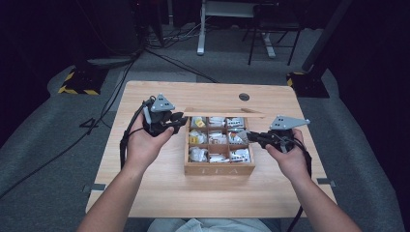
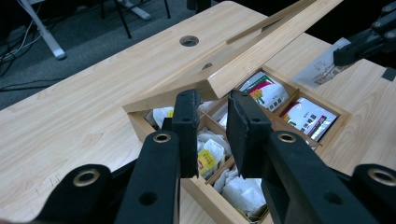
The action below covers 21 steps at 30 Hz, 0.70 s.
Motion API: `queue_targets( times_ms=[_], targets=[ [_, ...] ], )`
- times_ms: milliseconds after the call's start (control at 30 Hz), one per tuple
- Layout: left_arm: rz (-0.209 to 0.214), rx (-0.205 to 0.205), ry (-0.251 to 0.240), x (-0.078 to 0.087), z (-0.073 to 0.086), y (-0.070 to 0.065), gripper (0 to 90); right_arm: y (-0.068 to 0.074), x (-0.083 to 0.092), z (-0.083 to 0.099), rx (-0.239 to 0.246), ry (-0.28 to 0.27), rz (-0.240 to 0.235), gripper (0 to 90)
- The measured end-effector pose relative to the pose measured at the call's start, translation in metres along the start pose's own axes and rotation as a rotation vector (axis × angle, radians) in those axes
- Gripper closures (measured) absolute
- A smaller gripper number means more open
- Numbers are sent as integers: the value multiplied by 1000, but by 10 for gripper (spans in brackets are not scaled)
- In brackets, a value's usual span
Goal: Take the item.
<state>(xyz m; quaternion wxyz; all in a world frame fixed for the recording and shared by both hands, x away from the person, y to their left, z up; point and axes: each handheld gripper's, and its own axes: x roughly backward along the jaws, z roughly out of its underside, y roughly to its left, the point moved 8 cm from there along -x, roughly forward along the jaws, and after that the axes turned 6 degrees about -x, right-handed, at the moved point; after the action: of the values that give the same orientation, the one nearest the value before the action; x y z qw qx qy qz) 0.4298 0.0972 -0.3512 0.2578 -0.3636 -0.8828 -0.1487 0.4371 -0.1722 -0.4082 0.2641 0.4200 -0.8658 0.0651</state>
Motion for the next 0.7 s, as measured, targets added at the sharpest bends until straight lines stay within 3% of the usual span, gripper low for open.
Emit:
queue_targets(
  times_ms=[400, 700],
  targets=[
    [-1, 1, 1, 0, 0, 0, 738, -22, 15, 5, -15, 4, 56, 900],
    [-1, 2, 1, 0, 0, 0, 738, -34, 23, 10, -33, 10, 72, 900]
  ],
)
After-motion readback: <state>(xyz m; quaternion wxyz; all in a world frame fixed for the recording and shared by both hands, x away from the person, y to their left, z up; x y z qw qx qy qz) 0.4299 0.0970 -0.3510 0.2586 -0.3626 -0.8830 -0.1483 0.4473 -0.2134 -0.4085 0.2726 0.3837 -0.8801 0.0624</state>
